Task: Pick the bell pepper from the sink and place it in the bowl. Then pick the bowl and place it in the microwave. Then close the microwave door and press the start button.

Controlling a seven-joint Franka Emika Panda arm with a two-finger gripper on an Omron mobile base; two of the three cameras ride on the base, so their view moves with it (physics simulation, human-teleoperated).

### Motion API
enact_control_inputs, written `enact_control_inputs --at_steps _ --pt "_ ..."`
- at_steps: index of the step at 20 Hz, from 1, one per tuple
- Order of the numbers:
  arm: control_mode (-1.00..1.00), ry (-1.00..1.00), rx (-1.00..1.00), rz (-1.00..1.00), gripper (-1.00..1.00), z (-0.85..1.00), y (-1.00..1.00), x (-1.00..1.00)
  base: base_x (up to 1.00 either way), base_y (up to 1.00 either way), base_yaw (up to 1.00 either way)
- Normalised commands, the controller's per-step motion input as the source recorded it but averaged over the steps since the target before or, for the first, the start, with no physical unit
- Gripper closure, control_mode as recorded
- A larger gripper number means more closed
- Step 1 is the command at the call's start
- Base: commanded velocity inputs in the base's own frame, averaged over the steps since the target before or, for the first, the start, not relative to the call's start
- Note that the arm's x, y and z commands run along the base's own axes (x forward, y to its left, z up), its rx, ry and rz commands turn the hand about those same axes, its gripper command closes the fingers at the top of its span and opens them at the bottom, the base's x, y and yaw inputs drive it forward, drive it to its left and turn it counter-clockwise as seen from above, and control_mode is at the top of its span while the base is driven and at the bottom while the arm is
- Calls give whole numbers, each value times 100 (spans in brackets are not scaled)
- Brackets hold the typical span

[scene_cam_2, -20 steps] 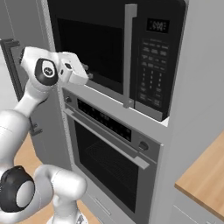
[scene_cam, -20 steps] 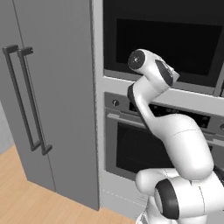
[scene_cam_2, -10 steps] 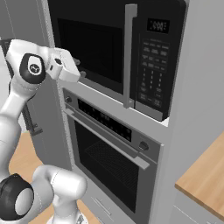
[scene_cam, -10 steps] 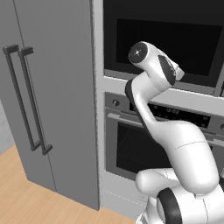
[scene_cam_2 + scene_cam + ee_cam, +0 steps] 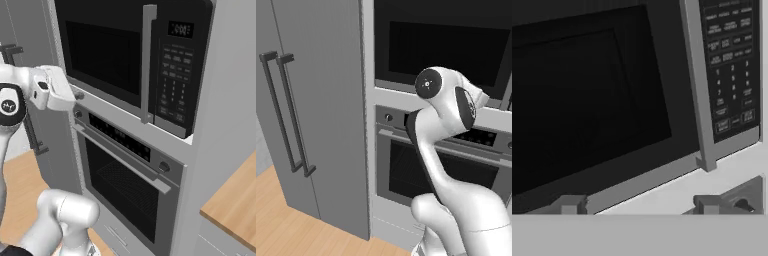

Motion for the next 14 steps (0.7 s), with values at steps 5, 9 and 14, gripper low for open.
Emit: enact_control_inputs --at_steps 5,9,14 --pt "-100 0 -20 6 100 -17 -41 -67 0 0 0" --pt "-100 2 -17 6 100 -37 -65 -44 0 0 0" --pt "-100 -10 -4 4 100 -2 -43 -16 0 0 0"
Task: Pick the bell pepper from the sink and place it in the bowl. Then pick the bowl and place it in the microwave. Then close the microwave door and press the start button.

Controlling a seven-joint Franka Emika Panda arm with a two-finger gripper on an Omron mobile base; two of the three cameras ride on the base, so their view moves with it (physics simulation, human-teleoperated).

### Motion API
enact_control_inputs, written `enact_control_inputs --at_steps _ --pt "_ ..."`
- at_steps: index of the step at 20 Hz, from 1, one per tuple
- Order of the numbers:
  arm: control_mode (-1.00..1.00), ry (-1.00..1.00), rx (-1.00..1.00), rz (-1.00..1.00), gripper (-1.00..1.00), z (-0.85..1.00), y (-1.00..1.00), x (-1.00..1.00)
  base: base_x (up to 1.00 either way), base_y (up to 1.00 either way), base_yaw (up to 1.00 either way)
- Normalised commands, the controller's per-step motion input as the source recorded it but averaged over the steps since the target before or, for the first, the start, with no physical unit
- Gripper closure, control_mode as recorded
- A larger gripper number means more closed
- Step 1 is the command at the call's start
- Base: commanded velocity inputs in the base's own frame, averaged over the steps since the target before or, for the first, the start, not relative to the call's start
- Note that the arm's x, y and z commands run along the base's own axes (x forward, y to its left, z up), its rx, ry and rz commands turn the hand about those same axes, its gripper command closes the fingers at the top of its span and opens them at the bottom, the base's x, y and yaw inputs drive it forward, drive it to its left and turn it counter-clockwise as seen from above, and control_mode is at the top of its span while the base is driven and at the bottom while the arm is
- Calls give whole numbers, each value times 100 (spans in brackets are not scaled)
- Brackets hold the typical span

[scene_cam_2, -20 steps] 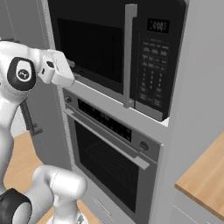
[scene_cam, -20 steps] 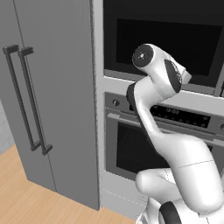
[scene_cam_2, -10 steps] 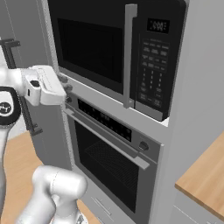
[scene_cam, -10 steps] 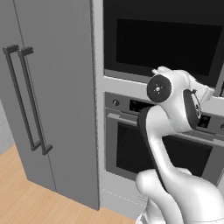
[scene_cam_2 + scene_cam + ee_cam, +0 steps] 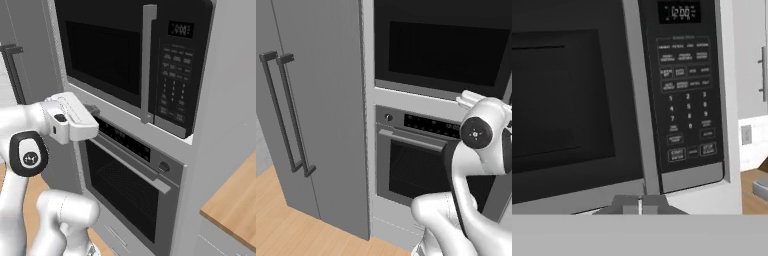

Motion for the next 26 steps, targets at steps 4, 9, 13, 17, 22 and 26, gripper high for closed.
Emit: enact_control_inputs --at_steps 4,9,13,17,22,26 --pt "-100 -10 0 1 100 0 -51 0 0 0 0" --pt "-100 0 0 0 100 0 -38 3 0 0 0" --pt "-100 0 0 5 100 0 -27 0 0 0 0" --pt "-100 0 1 23 100 0 -10 -14 0 0 0" --pt "-100 0 8 26 100 0 -30 -5 0 0 0" --pt "-100 0 2 1 100 0 -23 1 0 0 0"
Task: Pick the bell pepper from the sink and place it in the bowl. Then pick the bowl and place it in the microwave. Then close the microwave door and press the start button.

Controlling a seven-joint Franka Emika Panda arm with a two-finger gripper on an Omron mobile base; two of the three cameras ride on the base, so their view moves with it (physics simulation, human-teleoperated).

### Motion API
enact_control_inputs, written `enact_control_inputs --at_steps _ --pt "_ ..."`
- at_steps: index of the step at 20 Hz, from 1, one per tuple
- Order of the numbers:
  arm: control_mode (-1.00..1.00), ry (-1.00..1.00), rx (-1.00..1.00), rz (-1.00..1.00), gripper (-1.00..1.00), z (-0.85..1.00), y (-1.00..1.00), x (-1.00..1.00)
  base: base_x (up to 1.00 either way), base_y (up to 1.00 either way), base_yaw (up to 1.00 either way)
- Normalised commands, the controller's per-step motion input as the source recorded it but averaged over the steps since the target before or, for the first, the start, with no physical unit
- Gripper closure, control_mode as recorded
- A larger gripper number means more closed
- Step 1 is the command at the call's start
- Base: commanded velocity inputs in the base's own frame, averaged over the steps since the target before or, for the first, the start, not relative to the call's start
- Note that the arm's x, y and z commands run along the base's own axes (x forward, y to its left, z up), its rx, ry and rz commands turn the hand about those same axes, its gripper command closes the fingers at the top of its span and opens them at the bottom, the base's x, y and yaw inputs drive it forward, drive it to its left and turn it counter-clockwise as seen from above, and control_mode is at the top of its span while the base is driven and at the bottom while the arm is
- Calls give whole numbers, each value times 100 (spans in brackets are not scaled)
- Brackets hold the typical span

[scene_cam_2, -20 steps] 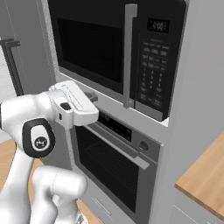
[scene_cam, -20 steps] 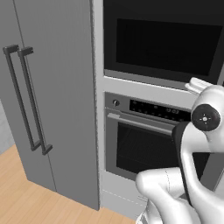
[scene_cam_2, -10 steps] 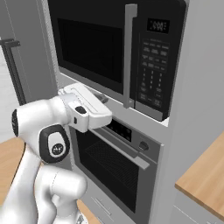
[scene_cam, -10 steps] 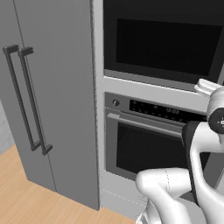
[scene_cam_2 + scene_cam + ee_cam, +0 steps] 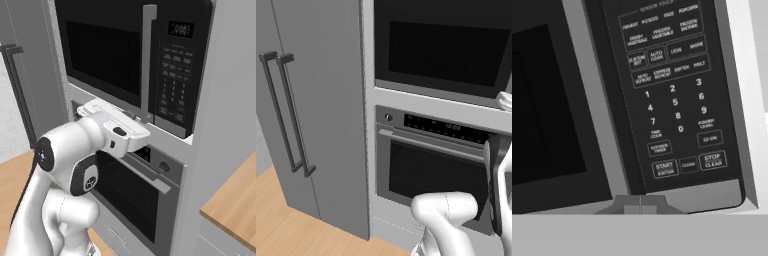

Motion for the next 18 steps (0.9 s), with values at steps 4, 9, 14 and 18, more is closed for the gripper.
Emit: enact_control_inputs --at_steps 4,9,14,18 --pt "-100 0 1 0 100 0 -6 16 0 0 0" --pt "-100 0 0 0 100 0 -7 26 0 0 0" --pt "-100 0 1 0 100 0 -35 5 0 0 0" --pt "-100 0 0 0 100 -15 -15 7 0 0 0"
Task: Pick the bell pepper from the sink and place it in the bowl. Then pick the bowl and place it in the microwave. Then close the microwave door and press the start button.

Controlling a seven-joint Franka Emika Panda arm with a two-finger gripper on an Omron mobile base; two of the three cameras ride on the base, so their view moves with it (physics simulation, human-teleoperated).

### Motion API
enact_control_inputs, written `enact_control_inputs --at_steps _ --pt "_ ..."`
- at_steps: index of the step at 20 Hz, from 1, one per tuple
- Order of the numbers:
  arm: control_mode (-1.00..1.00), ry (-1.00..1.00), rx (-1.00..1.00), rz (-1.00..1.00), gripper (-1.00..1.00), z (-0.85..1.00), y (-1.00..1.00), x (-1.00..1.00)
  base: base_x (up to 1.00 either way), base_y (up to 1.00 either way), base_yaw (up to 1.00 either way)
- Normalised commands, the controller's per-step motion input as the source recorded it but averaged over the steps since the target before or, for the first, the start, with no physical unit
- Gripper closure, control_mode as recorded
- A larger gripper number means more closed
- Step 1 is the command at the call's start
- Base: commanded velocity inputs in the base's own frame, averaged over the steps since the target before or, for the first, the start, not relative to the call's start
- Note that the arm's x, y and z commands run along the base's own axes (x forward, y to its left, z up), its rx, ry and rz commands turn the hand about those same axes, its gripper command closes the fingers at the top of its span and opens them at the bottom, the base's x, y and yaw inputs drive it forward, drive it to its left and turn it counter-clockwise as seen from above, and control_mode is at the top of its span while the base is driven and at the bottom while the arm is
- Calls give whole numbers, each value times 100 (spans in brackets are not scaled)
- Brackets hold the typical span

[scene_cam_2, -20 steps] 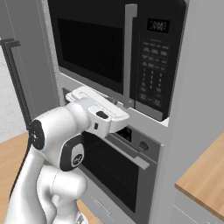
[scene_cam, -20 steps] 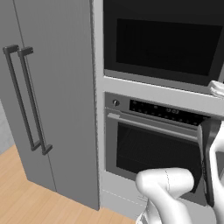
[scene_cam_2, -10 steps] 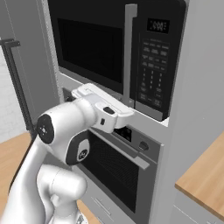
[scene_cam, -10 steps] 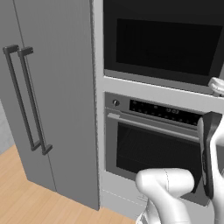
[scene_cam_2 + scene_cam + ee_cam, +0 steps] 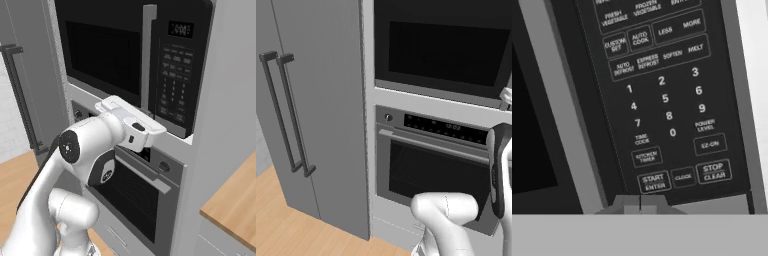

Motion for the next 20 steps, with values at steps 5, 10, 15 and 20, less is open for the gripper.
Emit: enact_control_inputs --at_steps 5,10,15,20 --pt "-100 0 0 0 100 -19 -14 10 0 0 0" --pt "-100 0 0 0 100 0 -8 22 0 0 0" --pt "-100 0 0 0 100 -2 -24 17 0 0 0" --pt "-100 0 0 0 100 -8 -7 31 0 0 0"
